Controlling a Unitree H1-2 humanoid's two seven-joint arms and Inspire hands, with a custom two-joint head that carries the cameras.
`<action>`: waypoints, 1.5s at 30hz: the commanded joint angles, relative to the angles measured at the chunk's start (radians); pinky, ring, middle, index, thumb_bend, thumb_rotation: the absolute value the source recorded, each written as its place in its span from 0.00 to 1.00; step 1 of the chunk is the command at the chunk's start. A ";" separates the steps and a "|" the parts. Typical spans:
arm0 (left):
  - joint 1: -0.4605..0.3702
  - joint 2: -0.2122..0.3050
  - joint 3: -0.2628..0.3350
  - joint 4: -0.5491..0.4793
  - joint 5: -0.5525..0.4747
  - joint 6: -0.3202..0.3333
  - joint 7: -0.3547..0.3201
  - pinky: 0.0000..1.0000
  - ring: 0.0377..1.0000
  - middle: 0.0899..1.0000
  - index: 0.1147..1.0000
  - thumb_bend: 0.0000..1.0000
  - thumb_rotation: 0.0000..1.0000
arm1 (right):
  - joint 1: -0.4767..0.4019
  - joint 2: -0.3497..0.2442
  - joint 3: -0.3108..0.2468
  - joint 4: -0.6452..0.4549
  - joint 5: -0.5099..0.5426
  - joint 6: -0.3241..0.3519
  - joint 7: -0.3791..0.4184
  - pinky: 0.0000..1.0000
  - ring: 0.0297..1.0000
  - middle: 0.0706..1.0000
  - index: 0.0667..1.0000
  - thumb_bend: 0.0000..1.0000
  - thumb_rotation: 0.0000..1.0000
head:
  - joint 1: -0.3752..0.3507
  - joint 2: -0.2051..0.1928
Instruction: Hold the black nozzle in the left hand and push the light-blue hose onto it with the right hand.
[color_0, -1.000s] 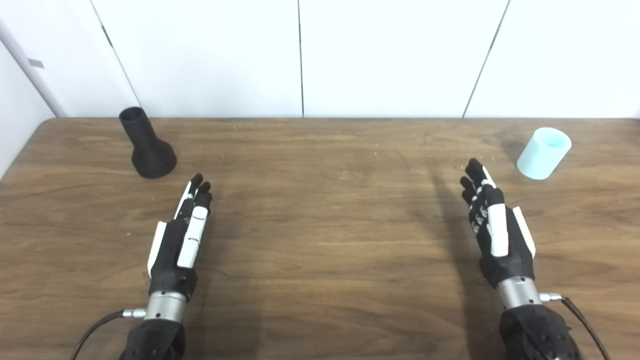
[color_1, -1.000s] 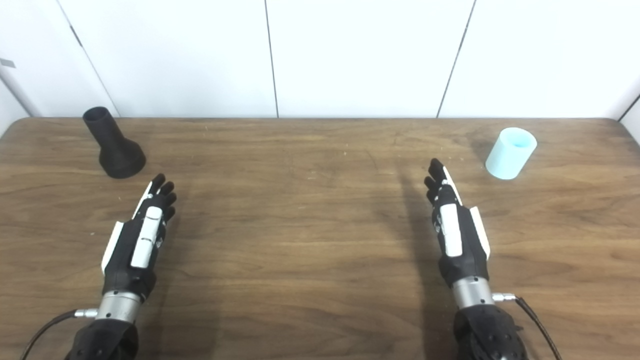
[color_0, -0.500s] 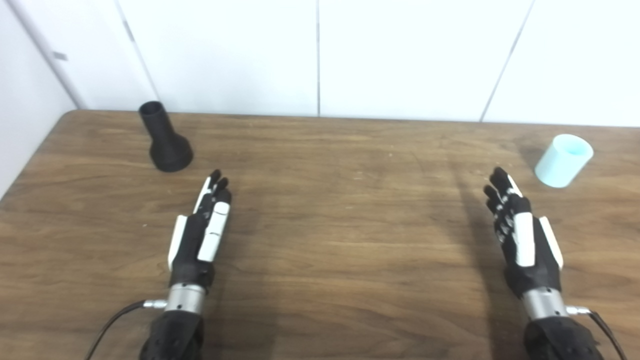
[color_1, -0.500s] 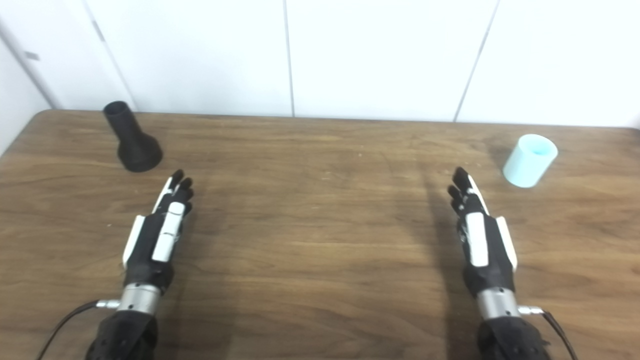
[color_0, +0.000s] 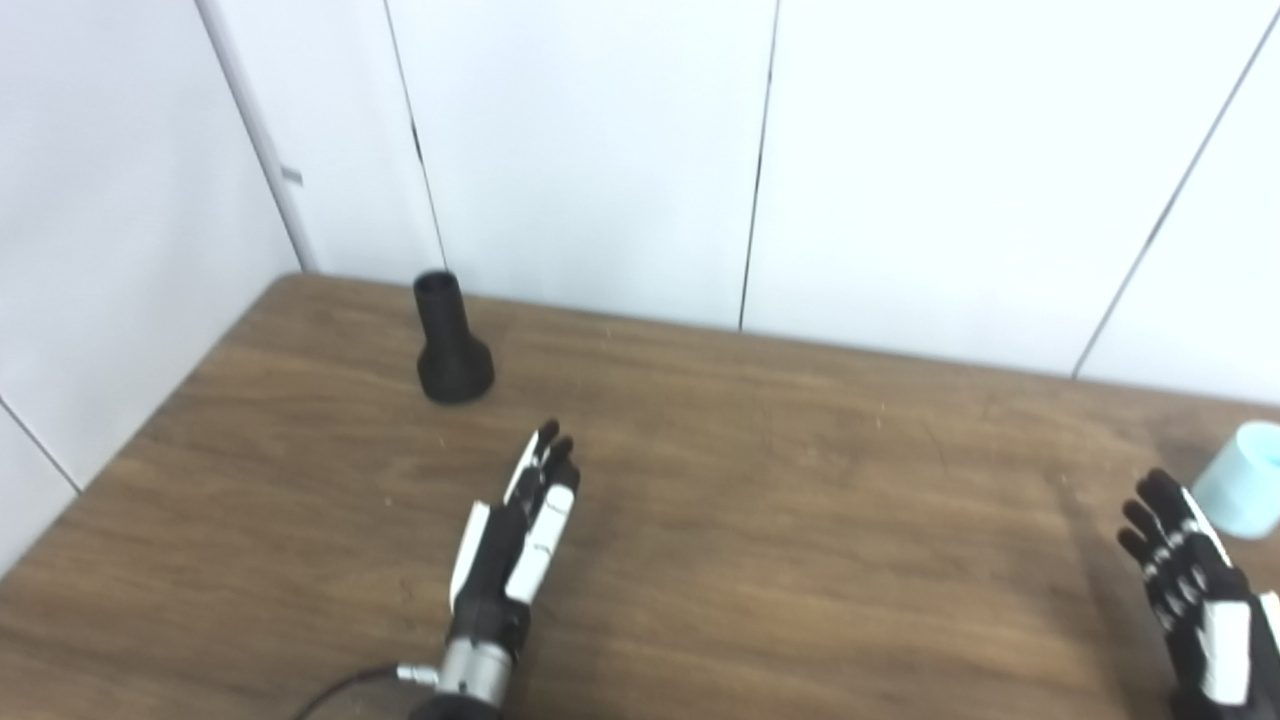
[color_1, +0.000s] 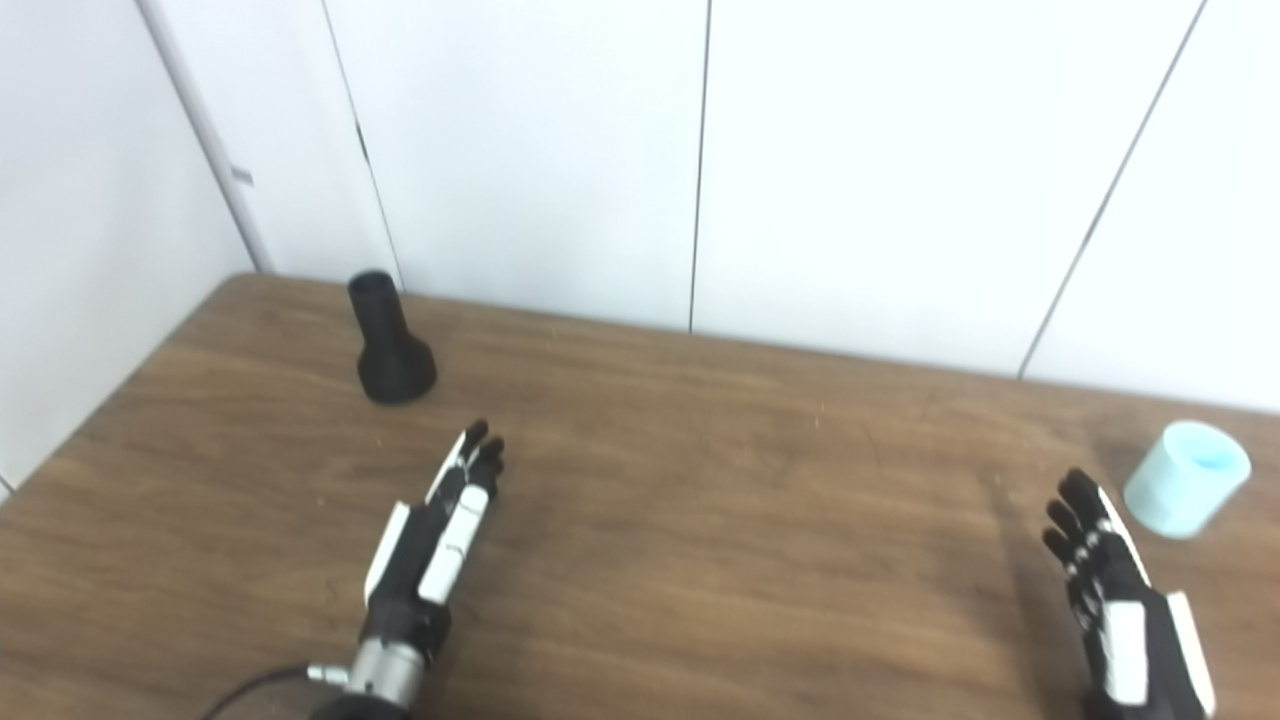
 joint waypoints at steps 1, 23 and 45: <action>-0.006 -0.020 -0.009 0.011 0.008 -0.039 0.010 0.97 0.96 0.95 0.96 0.41 0.86 | 0.022 0.000 -0.003 0.060 0.022 -0.051 0.020 0.93 0.95 0.96 0.94 0.64 0.99 | 0.007 -0.004; -0.036 -0.009 -0.005 0.033 0.012 -0.065 0.002 0.97 0.97 0.96 0.98 0.51 0.79 | -0.009 -0.022 -0.018 0.154 0.104 -0.096 0.107 0.98 1.00 0.99 0.97 0.52 1.00 | 0.043 -0.026; -0.114 0.076 0.108 -0.102 0.115 0.062 0.039 0.87 0.92 0.92 0.94 0.62 0.43 | -0.034 -0.005 -0.009 0.234 0.072 -0.149 0.096 0.92 0.96 0.96 0.94 0.57 0.98 | 0.032 -0.013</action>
